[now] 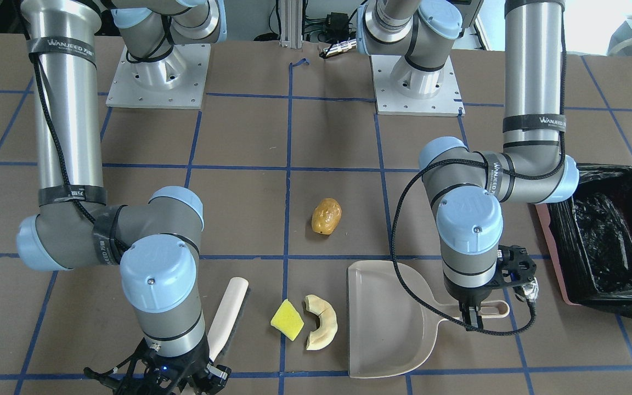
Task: Sweep and dump trash into bin
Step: 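Lift the brush with the right gripper and sweep the peel and sponge into the dustpan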
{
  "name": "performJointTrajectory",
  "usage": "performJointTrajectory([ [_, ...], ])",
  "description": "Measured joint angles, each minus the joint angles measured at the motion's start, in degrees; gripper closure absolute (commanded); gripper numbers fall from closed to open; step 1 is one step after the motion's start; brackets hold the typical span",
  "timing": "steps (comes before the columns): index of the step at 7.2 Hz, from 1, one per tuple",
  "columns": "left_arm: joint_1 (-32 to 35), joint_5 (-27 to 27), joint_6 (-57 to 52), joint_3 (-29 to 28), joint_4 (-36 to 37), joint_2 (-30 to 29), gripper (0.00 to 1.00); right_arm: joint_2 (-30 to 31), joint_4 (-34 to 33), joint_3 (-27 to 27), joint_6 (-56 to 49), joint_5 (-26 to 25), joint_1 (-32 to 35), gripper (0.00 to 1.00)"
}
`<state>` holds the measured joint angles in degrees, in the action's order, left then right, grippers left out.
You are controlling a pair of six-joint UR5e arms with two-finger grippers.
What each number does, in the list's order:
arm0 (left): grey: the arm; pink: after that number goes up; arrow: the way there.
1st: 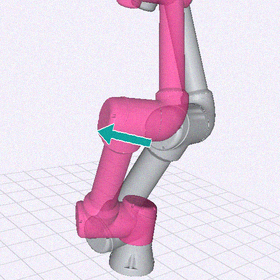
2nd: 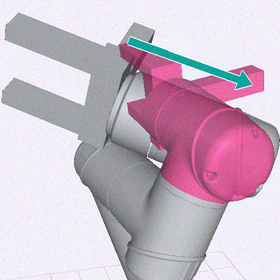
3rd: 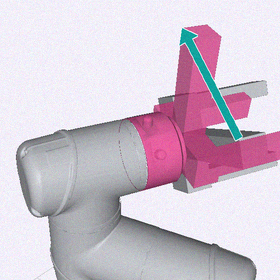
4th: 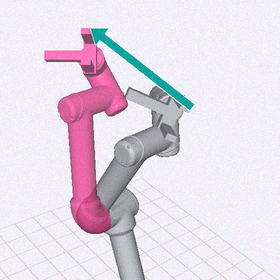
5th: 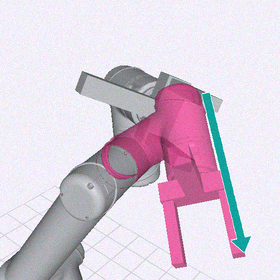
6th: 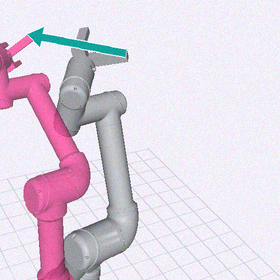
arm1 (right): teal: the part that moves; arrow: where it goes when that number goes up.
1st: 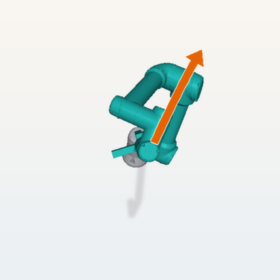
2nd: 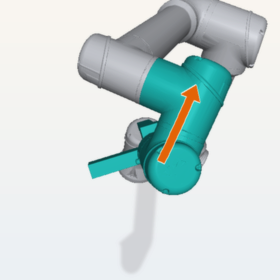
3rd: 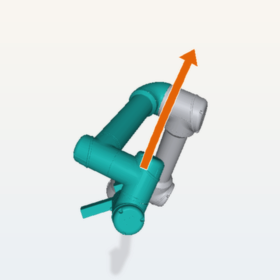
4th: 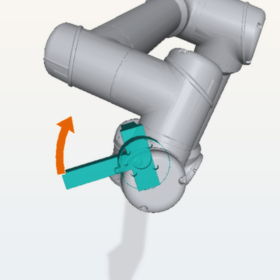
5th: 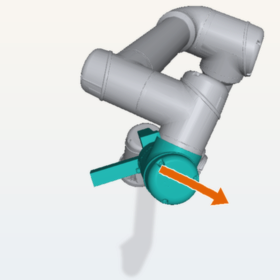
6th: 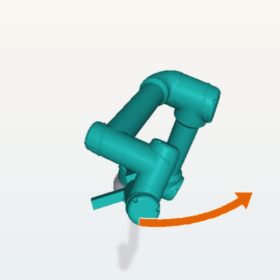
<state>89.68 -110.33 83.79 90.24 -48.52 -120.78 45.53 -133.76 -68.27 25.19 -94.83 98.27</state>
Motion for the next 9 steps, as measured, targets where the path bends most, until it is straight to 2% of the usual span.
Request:
performJointTrajectory([
  [3, -0.03, -0.9, 0.06, -0.19, 0.0, -0.37, 1.0, -2.03, -0.73, 1.78, 3.2, -0.75, 2.71, 0.9],
  [6, -0.03, -1.02, 0.05, -0.3, 0.0, -0.42, 1.0, -5.06, -5.96, 3.05, 5.3, -0.3, 4.87, 0.9],
  [9, -0.03, -1.03, 0.05, -0.33, 0.0, -0.48, 1.0, -8.15, -8.0, 7.41, 10.78, 0.1, 7.26, 0.89],
])
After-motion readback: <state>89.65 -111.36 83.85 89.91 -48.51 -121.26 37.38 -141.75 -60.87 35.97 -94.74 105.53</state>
